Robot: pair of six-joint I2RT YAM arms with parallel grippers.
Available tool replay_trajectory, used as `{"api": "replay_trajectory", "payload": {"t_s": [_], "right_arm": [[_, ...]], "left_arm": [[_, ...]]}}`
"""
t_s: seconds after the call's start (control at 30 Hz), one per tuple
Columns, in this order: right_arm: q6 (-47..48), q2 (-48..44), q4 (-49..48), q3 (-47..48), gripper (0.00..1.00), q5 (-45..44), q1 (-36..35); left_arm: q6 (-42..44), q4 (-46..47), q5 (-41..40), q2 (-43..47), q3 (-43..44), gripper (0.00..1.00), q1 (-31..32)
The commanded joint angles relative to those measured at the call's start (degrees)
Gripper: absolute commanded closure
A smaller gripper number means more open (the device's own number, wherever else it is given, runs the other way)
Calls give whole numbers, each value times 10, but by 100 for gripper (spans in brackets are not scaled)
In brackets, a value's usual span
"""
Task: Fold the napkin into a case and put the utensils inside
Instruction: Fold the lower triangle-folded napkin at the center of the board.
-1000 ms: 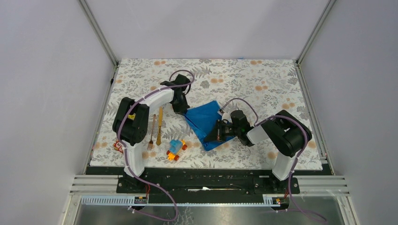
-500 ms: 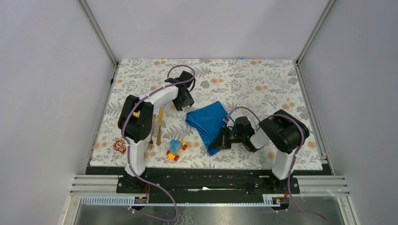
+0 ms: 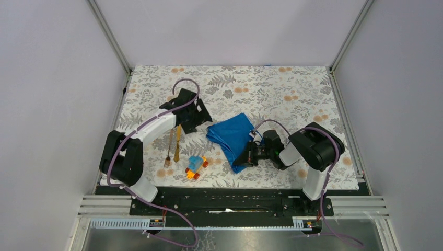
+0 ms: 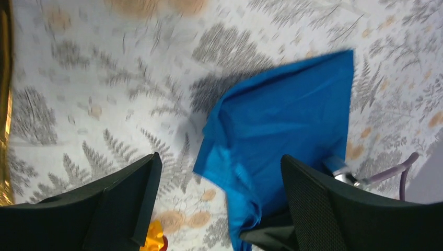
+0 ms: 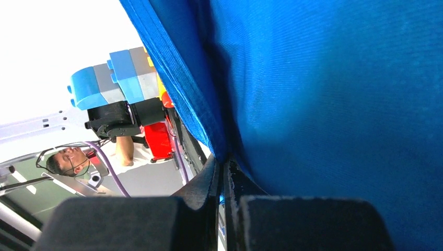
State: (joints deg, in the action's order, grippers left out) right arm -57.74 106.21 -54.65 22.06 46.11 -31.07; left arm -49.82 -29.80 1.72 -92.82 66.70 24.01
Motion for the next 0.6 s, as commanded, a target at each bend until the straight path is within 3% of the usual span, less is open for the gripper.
{"api": "replay_trajectory", "payload": {"t_s": [0.0, 0.33, 0.43, 0.57], "right_arm": [[9, -32, 6, 8, 100, -3, 4], [33, -50, 53, 21, 100, -8, 5], [36, -49, 55, 20, 100, -9, 4], [38, -51, 57, 20, 100, -8, 5]], "left_arm": [[-85, 81, 88, 30, -97, 10, -2], [-134, 211, 112, 11, -158, 13, 0], [-141, 226, 108, 10, -165, 18, 2], [-150, 226, 104, 10, -163, 36, 2]]}}
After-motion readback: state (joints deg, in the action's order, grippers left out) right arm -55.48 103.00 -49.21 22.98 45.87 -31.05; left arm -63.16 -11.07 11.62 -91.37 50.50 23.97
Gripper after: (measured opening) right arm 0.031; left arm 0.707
